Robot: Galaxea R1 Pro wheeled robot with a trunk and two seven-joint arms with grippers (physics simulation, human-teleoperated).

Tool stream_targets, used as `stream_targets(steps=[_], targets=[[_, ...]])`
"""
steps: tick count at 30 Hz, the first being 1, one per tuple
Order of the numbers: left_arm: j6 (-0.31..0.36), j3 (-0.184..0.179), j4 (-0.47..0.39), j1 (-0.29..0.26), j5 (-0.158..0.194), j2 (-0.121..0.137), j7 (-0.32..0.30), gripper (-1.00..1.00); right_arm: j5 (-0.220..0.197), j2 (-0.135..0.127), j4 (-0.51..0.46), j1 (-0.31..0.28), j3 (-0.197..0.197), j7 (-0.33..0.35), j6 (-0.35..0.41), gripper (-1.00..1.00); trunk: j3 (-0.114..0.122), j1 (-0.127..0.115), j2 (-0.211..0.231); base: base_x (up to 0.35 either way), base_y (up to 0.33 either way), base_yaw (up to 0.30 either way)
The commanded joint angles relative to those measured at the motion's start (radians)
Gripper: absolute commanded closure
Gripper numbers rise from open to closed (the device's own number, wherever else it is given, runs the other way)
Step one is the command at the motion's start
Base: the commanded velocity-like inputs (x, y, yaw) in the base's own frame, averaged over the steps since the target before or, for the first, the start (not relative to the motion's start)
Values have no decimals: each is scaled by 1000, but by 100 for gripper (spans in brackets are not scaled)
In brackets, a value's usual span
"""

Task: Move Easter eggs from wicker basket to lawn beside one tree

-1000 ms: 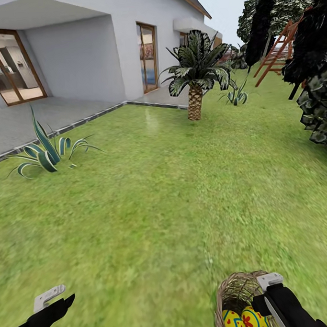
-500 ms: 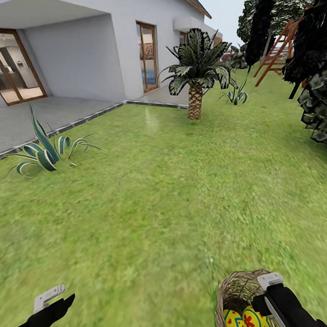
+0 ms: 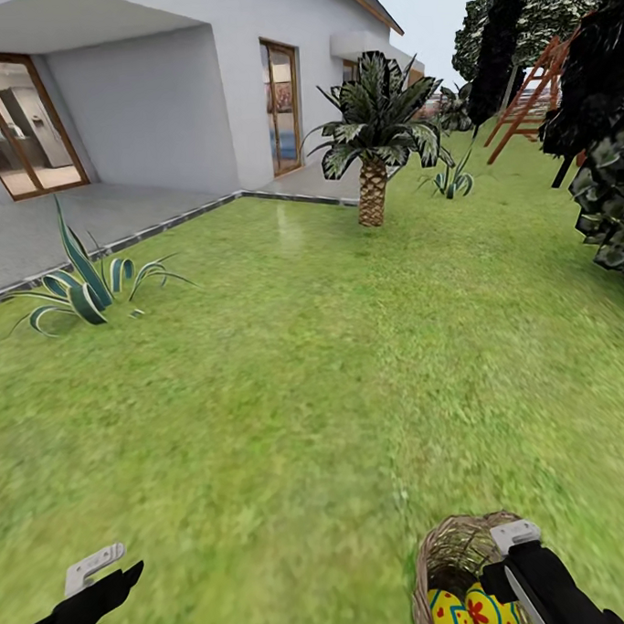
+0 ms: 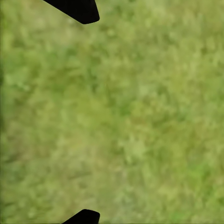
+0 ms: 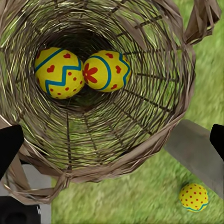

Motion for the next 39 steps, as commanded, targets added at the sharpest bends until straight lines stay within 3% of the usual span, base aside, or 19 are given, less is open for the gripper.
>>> stream_targets(steps=[1,39], targets=[[7,2,-1,-1,5,0,-3,-100,2,-1,-1,0,3,-3,5,-100,-4,4,-8,0,0,0],[7,-2,-1,0,5,-7,-4,-100,2,-1,-1,0,5,-3,7,-100,-123,150,-274,16,7,0]])
